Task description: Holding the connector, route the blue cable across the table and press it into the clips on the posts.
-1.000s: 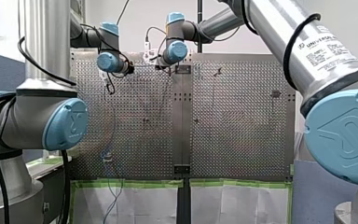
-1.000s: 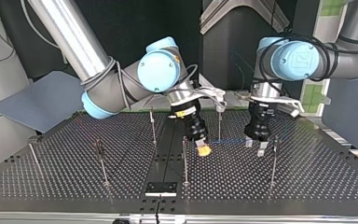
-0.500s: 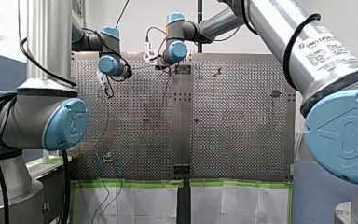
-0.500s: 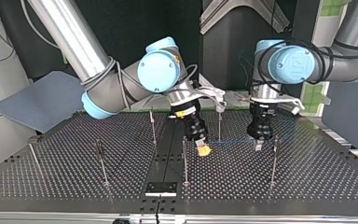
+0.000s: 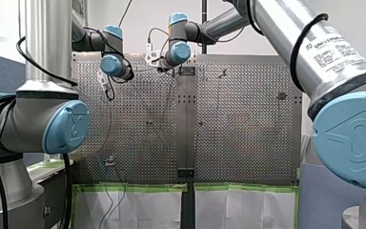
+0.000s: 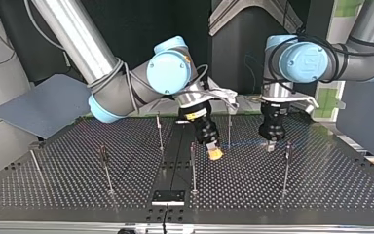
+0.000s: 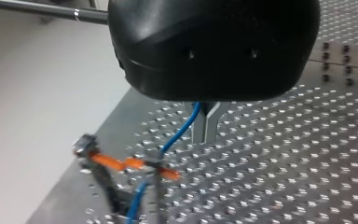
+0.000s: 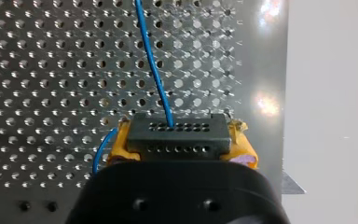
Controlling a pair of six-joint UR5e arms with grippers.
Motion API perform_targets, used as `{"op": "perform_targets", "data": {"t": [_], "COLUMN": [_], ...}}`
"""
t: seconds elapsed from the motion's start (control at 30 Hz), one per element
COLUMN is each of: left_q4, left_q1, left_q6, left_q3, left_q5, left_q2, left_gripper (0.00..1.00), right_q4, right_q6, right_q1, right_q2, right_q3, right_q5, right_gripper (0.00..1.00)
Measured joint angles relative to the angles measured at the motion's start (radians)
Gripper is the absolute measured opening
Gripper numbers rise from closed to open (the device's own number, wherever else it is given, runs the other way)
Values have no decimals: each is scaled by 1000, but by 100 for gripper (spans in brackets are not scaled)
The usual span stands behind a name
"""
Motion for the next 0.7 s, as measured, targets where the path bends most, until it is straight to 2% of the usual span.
{"op": "perform_targets", "data": {"t": [0.23,0.5,0.7], "left_q4": [18,79,126], "left_q1": [-16,-32,-50], "left_q6": [-3,6,8], "left_q3": [-59,-128,-175], "left_q5": [-36,-45,-77], "left_q2": [42,49,49], "left_gripper": [0,0,0], "right_q4": [3,1,-1], "right_q6": [7,8,8], "right_q1": [6,11,15], "right_q2": [0,0,0], "right_q3": [39,104,151], "right_q5": [2,3,3], "right_gripper": [0,0,0]}}
